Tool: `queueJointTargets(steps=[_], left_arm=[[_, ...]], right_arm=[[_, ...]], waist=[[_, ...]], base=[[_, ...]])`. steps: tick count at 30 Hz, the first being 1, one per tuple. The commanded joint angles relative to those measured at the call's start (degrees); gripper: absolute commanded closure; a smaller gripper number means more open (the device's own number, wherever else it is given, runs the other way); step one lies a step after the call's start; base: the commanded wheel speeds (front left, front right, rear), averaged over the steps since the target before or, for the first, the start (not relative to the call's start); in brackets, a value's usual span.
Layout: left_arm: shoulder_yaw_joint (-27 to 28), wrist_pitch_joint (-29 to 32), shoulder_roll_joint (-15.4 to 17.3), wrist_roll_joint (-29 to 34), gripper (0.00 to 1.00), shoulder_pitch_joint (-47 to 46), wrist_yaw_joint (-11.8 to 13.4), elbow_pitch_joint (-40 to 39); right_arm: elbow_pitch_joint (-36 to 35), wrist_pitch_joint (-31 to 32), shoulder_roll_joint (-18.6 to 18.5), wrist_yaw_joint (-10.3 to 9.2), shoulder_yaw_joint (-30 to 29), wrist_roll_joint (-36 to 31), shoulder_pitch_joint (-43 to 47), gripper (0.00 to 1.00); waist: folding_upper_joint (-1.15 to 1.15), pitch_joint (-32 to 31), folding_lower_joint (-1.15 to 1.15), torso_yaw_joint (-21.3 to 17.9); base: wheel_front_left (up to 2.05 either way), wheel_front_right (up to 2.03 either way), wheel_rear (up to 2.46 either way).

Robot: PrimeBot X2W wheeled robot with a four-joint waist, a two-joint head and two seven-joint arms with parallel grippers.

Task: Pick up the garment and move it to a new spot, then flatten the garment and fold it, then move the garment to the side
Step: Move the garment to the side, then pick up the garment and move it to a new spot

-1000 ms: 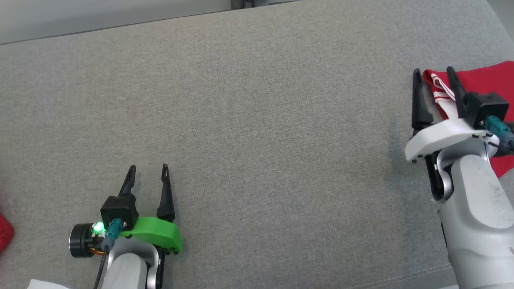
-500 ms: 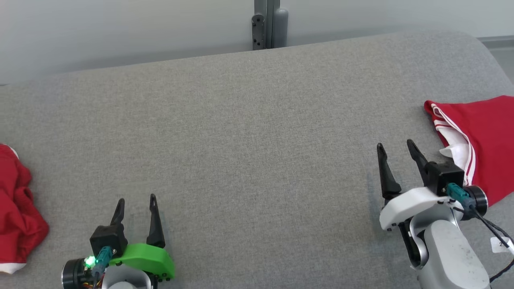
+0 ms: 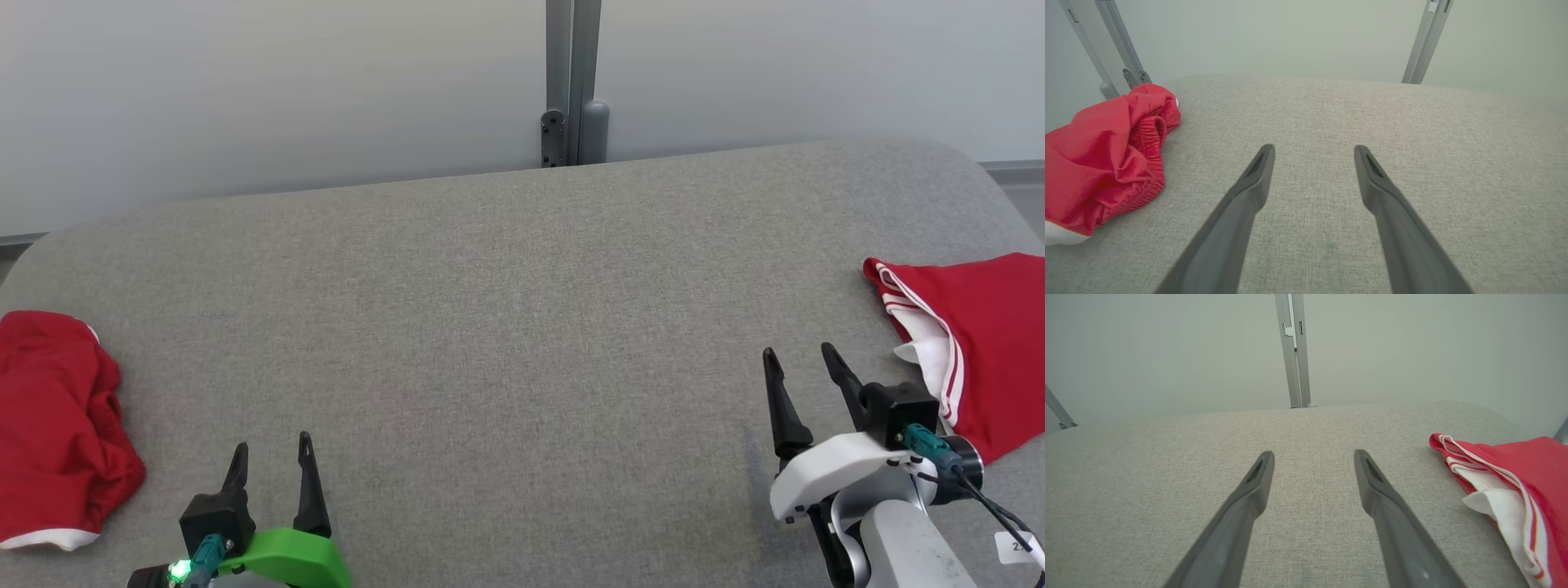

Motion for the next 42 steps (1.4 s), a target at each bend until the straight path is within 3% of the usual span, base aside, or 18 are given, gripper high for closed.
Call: queueJointTargets(steps=[1, 10, 15, 34, 42], left_arm=[[0.3, 0.0, 0.3, -0.7, 0.00, 0.9, 0.5, -0.3], [0.5, 0.0, 0.3, -0.6, 0.00, 0.8, 0.3, -0.9], [0.8, 0.0, 0.3, -0.4, 0.00, 0.6, 0.3, -0.7], [4.0, 0.0, 0.3, 2.9, 0.00, 2.2, -1.1, -0.7], [6.2, 0.0, 0.3, 3.2, 0.00, 3.1, -1.5, -1.2]], right_arm=[[-0.2, -0.2, 0.0, -0.08, 0.3, 0.4, 1.0, 0.00], [0.0, -0.2, -0.1, -0.08, 0.9, 1.2, 1.0, 0.00], [0.0, -0.2, 0.0, -0.08, 2.4, 0.8, 1.1, 0.00], [-0.3, -0.2, -0.1, -0.08, 4.4, 3.3, 2.3, 0.00], [0.0, -0.2, -0.1, -0.08, 6.1, 4.6, 1.5, 0.00]], waist=[[0.00, -0.4, 0.00, 0.2], [0.00, 0.2, 0.00, 0.7], [0.00, 0.6, 0.00, 2.9], [0.00, -0.1, 0.00, 25.0], [0.00, 0.3, 0.00, 30.4]], base=[[0.00, 0.00, 0.00], [0.00, 0.00, 0.00], [0.00, 0.00, 0.00], [0.00, 0.00, 0.00], [0.00, 0.00, 0.00]])
